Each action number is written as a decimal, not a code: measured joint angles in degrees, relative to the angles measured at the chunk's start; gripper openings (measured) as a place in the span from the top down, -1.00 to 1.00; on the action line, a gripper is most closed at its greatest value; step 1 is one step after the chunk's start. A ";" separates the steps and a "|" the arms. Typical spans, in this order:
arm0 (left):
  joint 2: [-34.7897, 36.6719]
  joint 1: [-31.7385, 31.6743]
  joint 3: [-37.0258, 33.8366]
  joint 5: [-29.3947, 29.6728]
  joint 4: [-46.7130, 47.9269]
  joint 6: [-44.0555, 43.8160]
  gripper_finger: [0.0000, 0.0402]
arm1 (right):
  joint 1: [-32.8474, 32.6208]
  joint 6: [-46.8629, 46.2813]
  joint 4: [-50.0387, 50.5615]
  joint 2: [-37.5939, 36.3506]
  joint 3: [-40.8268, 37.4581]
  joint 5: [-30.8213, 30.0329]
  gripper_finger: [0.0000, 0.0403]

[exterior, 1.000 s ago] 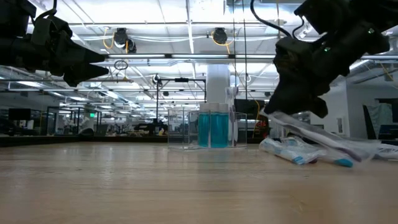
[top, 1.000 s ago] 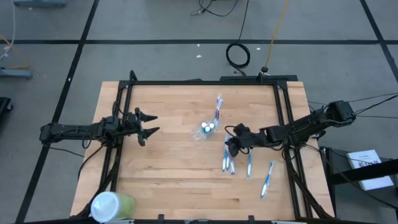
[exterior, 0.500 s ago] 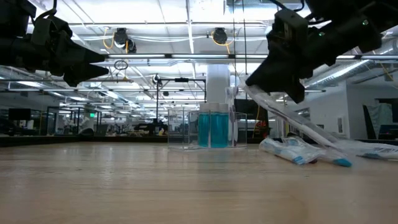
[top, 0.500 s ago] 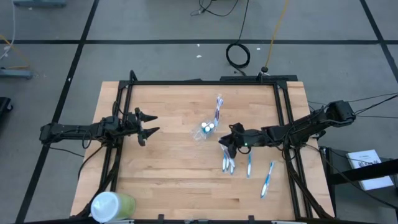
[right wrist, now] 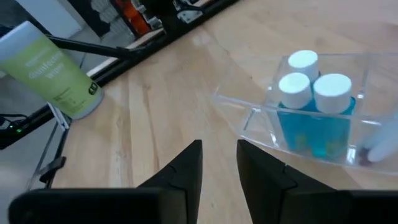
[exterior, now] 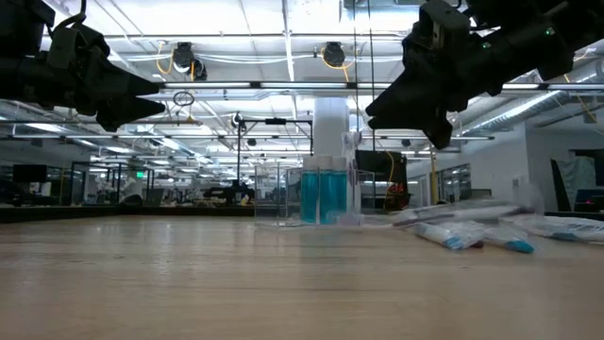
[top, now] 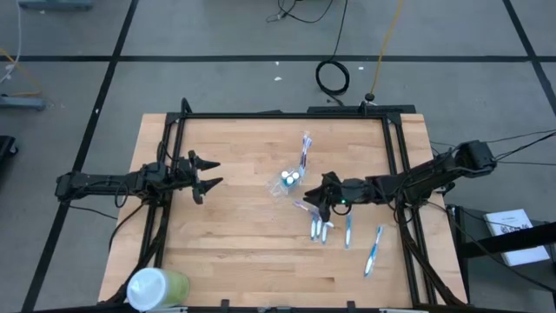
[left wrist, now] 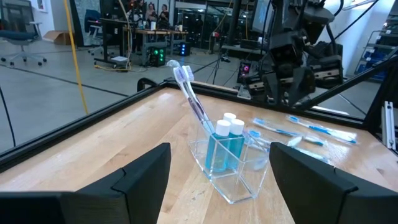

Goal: Pick & Place toothbrushing station
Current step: Put the purple toothbrush into the transparent organizer

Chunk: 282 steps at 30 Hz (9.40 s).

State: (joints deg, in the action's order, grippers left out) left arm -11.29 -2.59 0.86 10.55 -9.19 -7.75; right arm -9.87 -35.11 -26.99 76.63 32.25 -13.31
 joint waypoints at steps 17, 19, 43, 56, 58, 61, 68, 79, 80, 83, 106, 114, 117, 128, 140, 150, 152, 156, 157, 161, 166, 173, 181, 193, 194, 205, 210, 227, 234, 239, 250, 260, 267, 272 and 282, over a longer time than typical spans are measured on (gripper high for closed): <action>-0.02 0.02 0.00 0.00 0.09 0.00 -0.41 | -0.63 9.69 45.03 18.97 29.28 -1.95 0.00; -0.01 0.01 0.00 -0.02 -0.02 0.00 -0.41 | -0.44 11.21 46.64 21.94 31.37 -3.07 0.01; -0.02 0.01 0.02 -0.02 -0.01 0.00 -0.41 | 2.06 9.73 44.46 32.38 32.77 -1.94 0.15; -0.02 0.02 0.02 -0.02 0.00 0.00 -0.41 | 2.01 7.28 44.87 32.52 32.09 -3.00 0.61; -0.02 0.02 0.02 0.00 0.00 0.00 -0.41 | 2.03 7.28 44.91 32.54 32.06 -2.98 0.67; -0.02 0.02 0.02 -0.01 0.00 0.00 -0.41 | 2.03 7.28 45.01 32.54 32.02 -2.96 0.74; -0.02 0.00 0.02 0.00 0.00 0.00 -0.41 | 2.03 7.28 45.44 31.62 31.90 -2.67 0.73; -0.02 0.00 0.02 0.00 0.00 0.00 -0.41 | 2.03 9.67 46.60 20.43 31.69 -1.61 0.75; -0.02 0.02 0.02 0.00 0.00 0.00 -0.41 | 2.03 10.17 46.08 19.39 31.71 -1.66 0.75; 0.00 0.02 0.02 0.00 0.00 0.00 -0.41 | 1.93 11.82 45.51 15.52 31.40 -3.45 0.75; -0.02 0.01 0.02 -0.02 0.07 0.00 -0.41 | 10.31 28.52 -31.36 -0.51 -0.14 -8.98 0.75; 0.00 0.01 0.02 -0.02 0.02 0.00 -0.41 | 14.92 27.96 -45.59 5.76 -1.81 -6.98 0.75; 0.00 0.00 0.02 -0.02 0.02 0.00 -0.41 | 16.33 28.01 -50.14 8.45 -1.54 -5.89 0.75; 0.00 0.02 0.02 -0.02 0.00 0.00 -0.41 | 21.79 28.39 -57.04 13.75 -1.07 -5.90 0.75; -0.02 0.02 0.02 -0.02 0.00 0.00 -0.41 | 23.59 28.41 -62.69 21.96 0.44 -5.96 0.75; -0.02 0.01 0.02 -0.02 0.05 0.00 -0.41 | 23.72 33.18 -62.72 23.86 1.27 -6.22 0.75; 0.00 0.02 0.02 -0.02 0.00 0.00 -0.41 | 23.70 33.67 -62.68 23.88 1.26 -6.22 0.75; 0.00 0.01 0.02 -0.02 0.00 0.00 -0.41 | 23.63 34.18 -62.36 23.86 1.20 -6.24 0.75; 0.00 0.01 0.02 -0.02 0.00 0.00 -0.41 | 23.63 34.08 -61.86 23.86 1.12 -6.26 0.75; 0.00 0.01 0.02 -0.02 0.00 0.00 -0.41 | 23.26 33.91 -59.79 23.86 1.11 -6.36 0.75; -0.01 0.00 0.02 -0.02 0.00 0.00 -0.41 | 22.10 34.34 -59.20 23.86 1.09 -6.50 0.75; 0.00 0.00 0.02 -0.02 0.00 0.00 -0.41 | 21.42 34.36 -54.48 23.84 1.09 -7.94 0.75; -0.02 0.02 0.02 -0.02 0.00 0.00 -0.41 | 21.01 34.34 -51.71 23.84 1.07 -7.88 0.75; -0.02 0.02 0.02 -0.02 0.00 0.00 -0.41 | 21.01 34.32 -46.18 23.84 1.07 -7.66 0.75; 0.00 0.00 0.02 0.00 0.00 0.00 -0.41 | 21.01 34.33 -46.10 23.84 1.07 -7.66 0.75; -0.02 0.01 0.02 -0.01 0.00 0.00 -0.41 | 21.03 34.34 -44.14 23.71 1.14 -7.86 0.75; -0.01 0.00 0.02 0.00 0.00 0.00 -0.41 | 21.03 34.33 -43.78 23.71 1.14 -7.80 0.75; -0.01 0.01 0.02 0.00 0.00 0.00 -0.41 | 21.01 34.32 -44.45 23.93 0.98 -7.53 0.41; -0.01 0.01 0.02 0.00 0.00 0.00 -0.41 | 20.96 34.32 -47.35 23.86 0.98 -7.54 0.29; -0.02 0.02 0.02 0.00 0.00 0.00 -0.41 | 20.94 34.29 -50.32 23.84 1.01 -7.55 0.23; -0.02 0.00 0.00 0.00 0.00 0.00 -0.41 | 16.55 38.82 -61.89 23.82 1.01 -7.60 0.17; 0.00 0.02 0.00 0.00 0.00 0.00 -0.41 | 9.16 44.06 -59.05 19.12 1.05 -7.57 0.17; 0.00 0.00 0.00 -0.02 0.00 0.00 -0.41 | 3.39 46.71 -54.98 14.56 1.07 -7.54 0.17; -0.01 0.01 0.00 -0.02 0.00 0.00 -0.41 | -0.58 46.56 -49.81 11.77 1.07 -7.55 0.17; -0.02 0.02 0.00 -0.02 0.00 0.00 -0.41 | -4.88 38.66 -47.73 10.72 1.07 -5.07 0.17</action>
State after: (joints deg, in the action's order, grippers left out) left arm -11.31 -2.57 0.86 10.52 -9.19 -7.75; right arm -14.75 3.54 -74.72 87.35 33.32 -18.38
